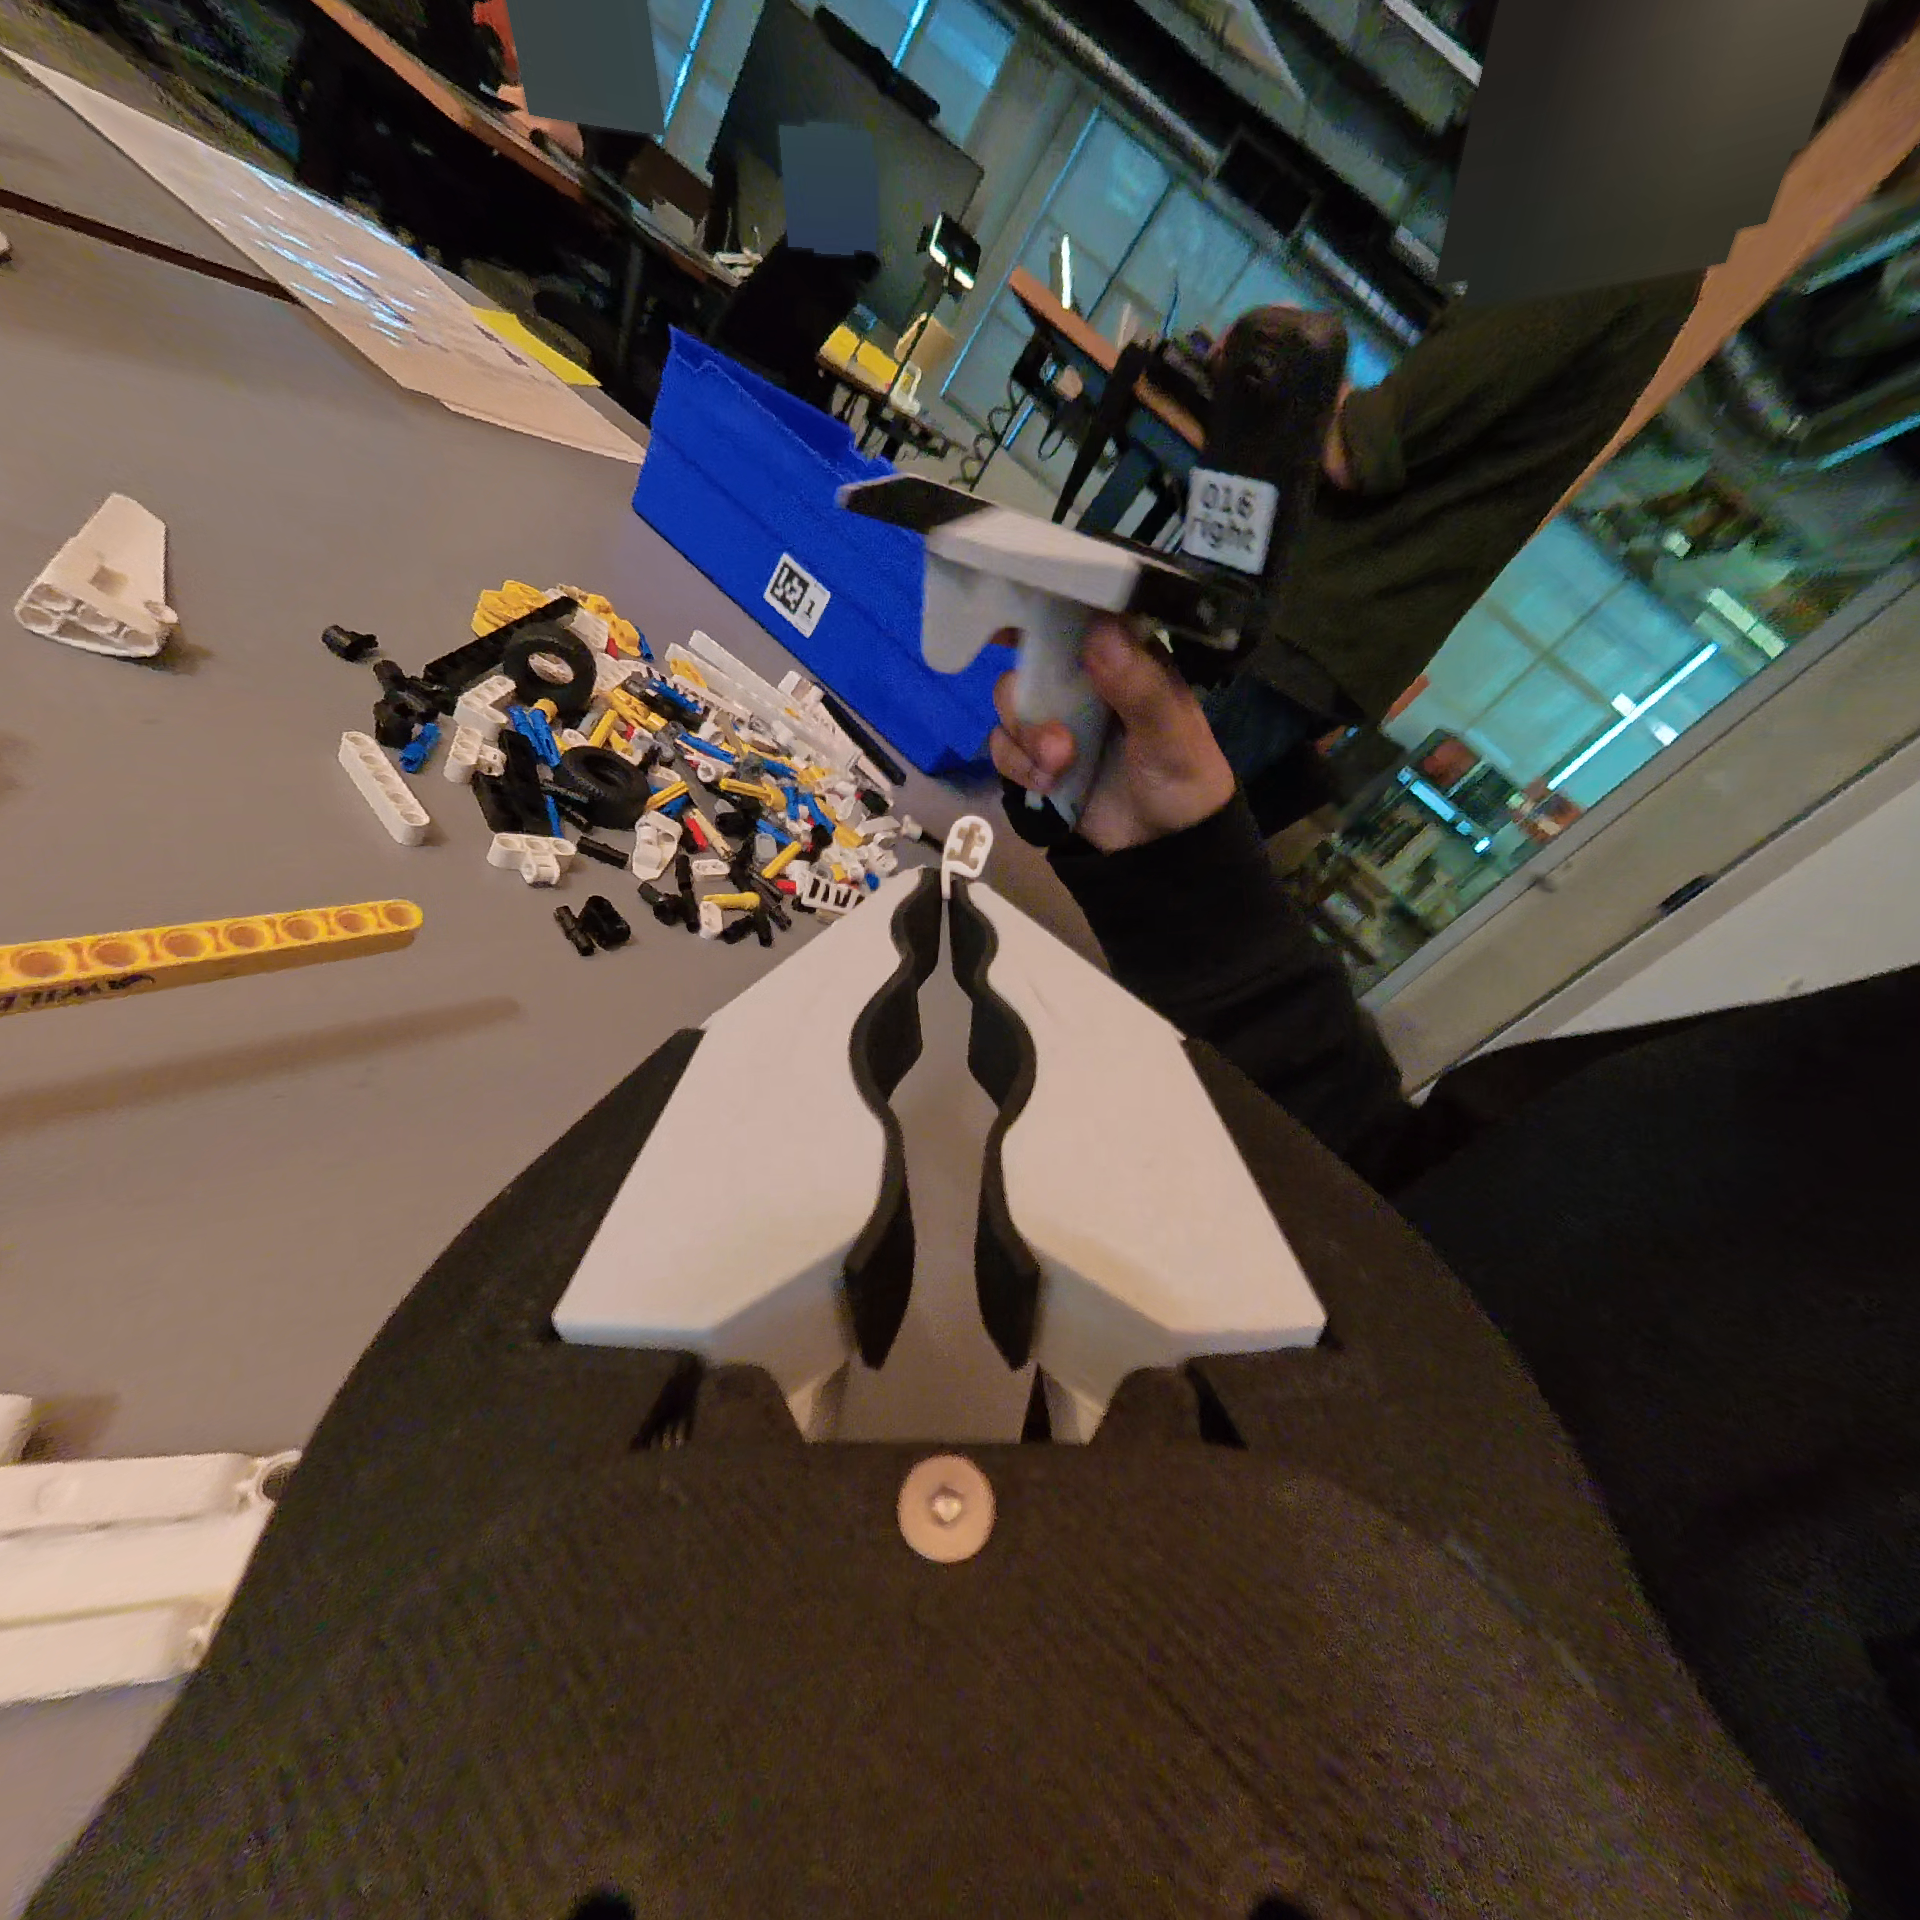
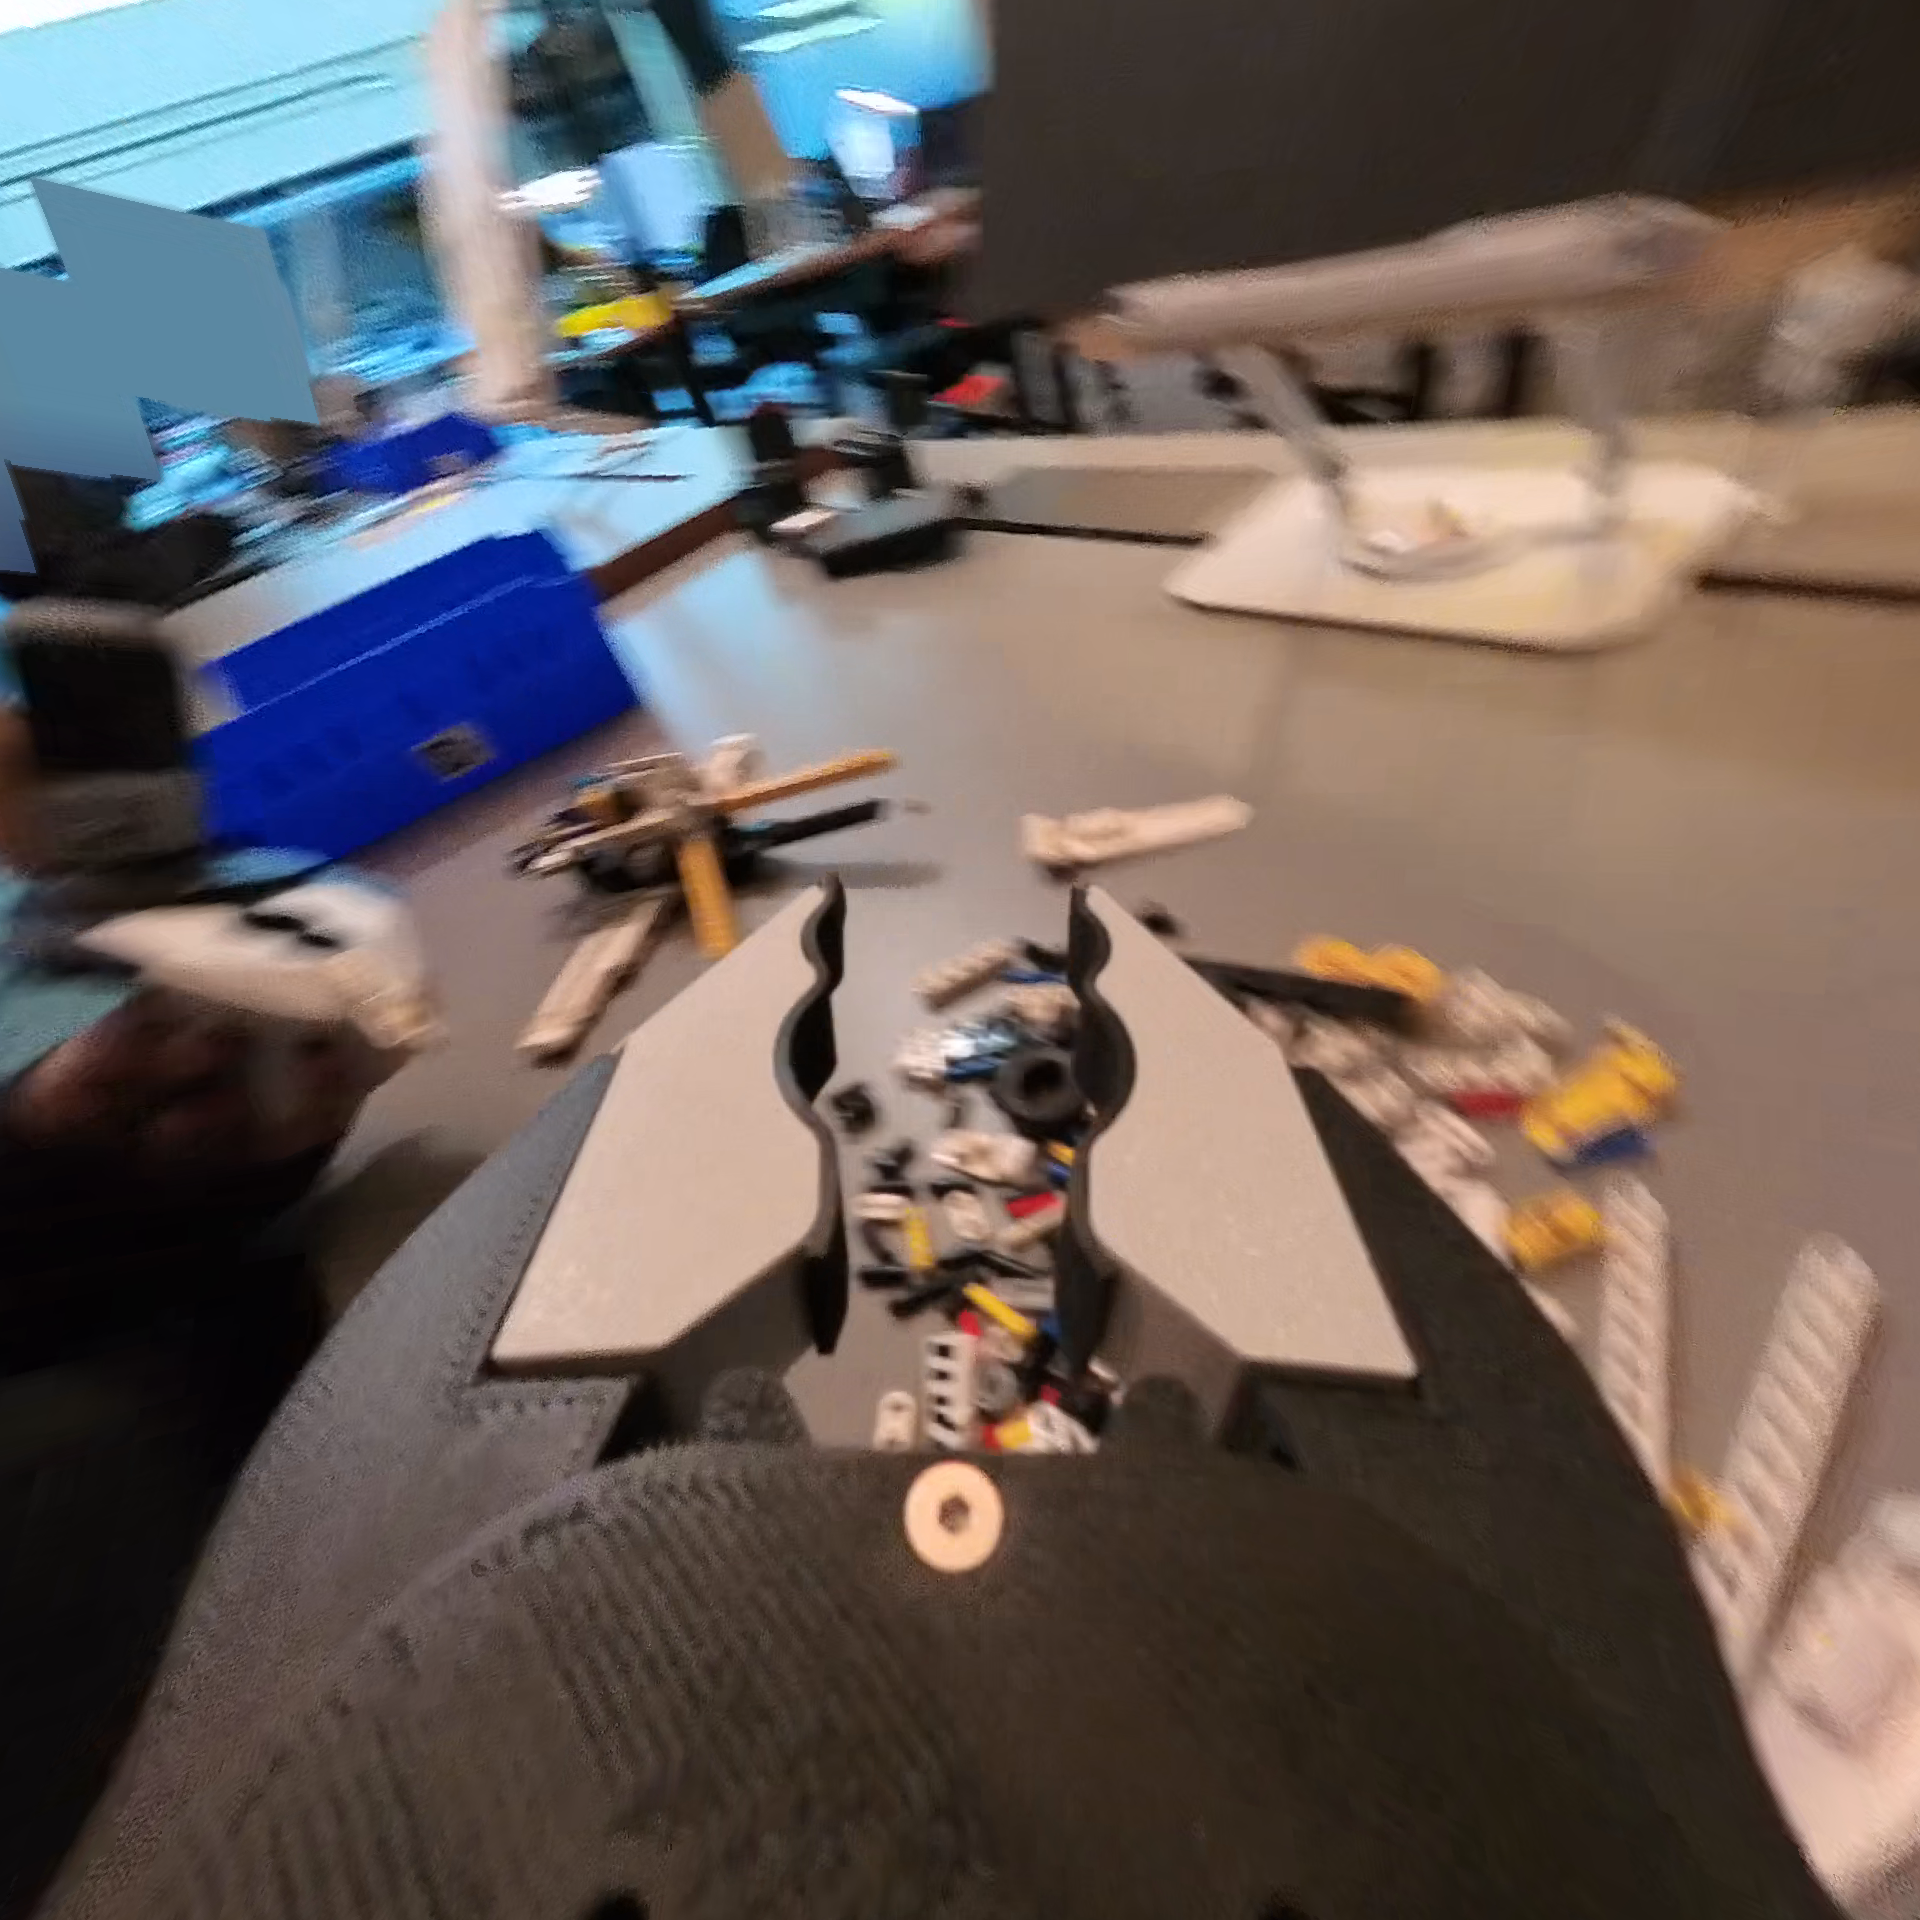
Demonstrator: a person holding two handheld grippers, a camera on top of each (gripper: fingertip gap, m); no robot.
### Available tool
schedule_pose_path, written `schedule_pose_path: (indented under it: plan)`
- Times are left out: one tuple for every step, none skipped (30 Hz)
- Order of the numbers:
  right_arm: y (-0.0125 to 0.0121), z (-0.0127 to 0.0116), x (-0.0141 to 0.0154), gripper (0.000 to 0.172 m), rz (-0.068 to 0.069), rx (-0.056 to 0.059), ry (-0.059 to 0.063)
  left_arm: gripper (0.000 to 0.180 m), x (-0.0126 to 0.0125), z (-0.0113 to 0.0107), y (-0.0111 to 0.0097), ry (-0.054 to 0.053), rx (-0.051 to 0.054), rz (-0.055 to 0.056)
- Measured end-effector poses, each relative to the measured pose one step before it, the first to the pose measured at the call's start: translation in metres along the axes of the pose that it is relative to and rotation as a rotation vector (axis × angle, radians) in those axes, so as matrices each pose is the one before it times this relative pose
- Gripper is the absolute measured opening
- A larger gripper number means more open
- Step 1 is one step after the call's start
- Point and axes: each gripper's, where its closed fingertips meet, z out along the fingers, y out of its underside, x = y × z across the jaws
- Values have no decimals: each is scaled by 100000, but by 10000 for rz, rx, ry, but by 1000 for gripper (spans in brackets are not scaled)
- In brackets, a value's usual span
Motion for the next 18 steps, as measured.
schedule_pose_path:
  plan:
    - [-421, 202, -2949, 42, -824, 13, -1118, 0, -113, -79, -305, 134, 166, -361]
    - [-256, 616, -2958, 42, -893, -64, -1041, 0, -37, -69, -307, 179, 180, -412]
    - [-86, 992, -2632, 44, -961, -143, -822, 0, -38, -49, -265, 175, 158, -456]
    - [106, 1242, -2085, 45, -978, -259, -518, 0, -39, -52, -172, 175, 116, -514]
    - [274, 1320, -1508, 46, -913, -353, -235, 0, 47, -46, -92, 246, 74, -515]
    - [344, 1253, -1114, 46, -798, -388, -79, 0, 205, -66, -10, 346, 25, -481]
    - [357, 1082, -846, 45, -650, -362, -35, 0, 168, -90, -17, 302, 46, -451]
    - [370, 869, -518, 44, -470, -343, 43, 0, 187, -152, -136, 269, 139, -370]
    - [317, 631, -199, 43, -311, -279, 114, 0, 87, -169, -111, 169, 112, -263]
    - [214, 401, 20, 38, -221, -189, 165, 0, -57, -150, 23, 46, 16, -147]
    - [3, 162, 304, 30, -191, -37, 295, 0, 60, -125, 61, 91, -27, -54]
    - [-100, -27, 298, 19, -210, 55, 266, 0, 94, -87, 42, 70, -24, -30]
    - [-145, -88, 96, 10, -192, 72, 112, 0, 145, -53, 10, 61, -14, -8]
    - [-160, -55, -48, 9, -107, 58, 8, 0, 106, -27, -26, 8, -4, 53]
    - [-110, 2, 3, 9, -66, 7, 41, 0, 64, -40, -71, -20, 12, 99]
    - [-72, 41, 45, 9, -78, 9, 69, 0, -20, -62, -76, -79, 23, 122]
    - [34, 82, 115, 9, -10, -31, 84, 0, -189, -90, -125, -185, 57, 172]
    - [196, 74, 353, 8, 105, -98, 174, 7, -212, -193, -244, -220, 131, 246]
